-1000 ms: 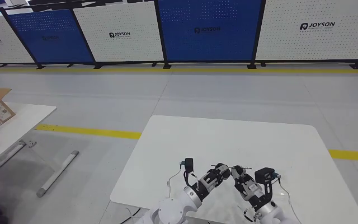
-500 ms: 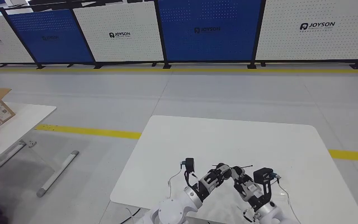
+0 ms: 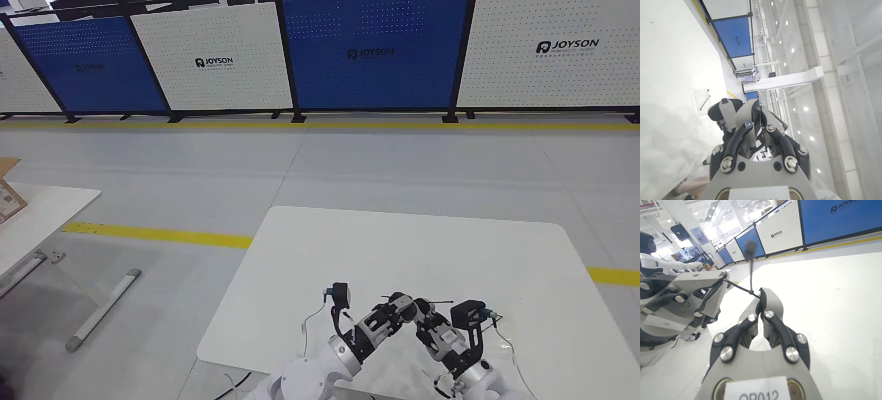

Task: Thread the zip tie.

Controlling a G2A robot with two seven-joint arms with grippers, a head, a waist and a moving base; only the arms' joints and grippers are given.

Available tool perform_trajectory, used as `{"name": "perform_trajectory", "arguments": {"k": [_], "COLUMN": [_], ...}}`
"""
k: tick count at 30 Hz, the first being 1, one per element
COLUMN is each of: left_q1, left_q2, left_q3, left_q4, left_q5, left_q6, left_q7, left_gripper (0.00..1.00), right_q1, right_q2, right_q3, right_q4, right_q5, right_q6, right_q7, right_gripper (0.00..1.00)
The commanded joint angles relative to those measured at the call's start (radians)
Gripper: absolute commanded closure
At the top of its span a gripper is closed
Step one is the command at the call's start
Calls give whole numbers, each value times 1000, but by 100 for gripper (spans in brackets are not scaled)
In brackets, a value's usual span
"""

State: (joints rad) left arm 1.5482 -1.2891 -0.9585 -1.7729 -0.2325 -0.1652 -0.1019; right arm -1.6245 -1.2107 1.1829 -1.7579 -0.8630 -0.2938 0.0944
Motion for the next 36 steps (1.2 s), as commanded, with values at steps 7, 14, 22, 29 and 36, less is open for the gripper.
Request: {"name": "perform_trajectory", "arguments": {"k": [7, 14, 22, 29, 36], "left_q1": [10, 16, 29, 45, 65], "left_q2": [3, 5, 8, 12, 17], "left_q3": [-7, -11, -12, -13, -17], "left_q4": [-7, -24, -49, -69, -91], "left_q5": [-15, -22, -18, -5, 12], "left_q6": [-20, -29, -37, -51, -62], "left_q7": [-10, -12, -14, -18, -20], "left_gripper": [100, 100, 100, 100, 100], "right_q1": [6, 10, 13, 15, 18], "right_q2": [0, 0, 1, 1, 0], "right_q3": [-6, -7, -4, -5, -9], "right_q4": [13, 27, 42, 47, 51], "right_q5": [-7, -7, 1, -1, -6], "right_q6": [-2, -7, -16, -15, -13], "right_q7": [3, 6, 6, 5, 1], "right_gripper": [100, 100, 100, 100, 100]}}
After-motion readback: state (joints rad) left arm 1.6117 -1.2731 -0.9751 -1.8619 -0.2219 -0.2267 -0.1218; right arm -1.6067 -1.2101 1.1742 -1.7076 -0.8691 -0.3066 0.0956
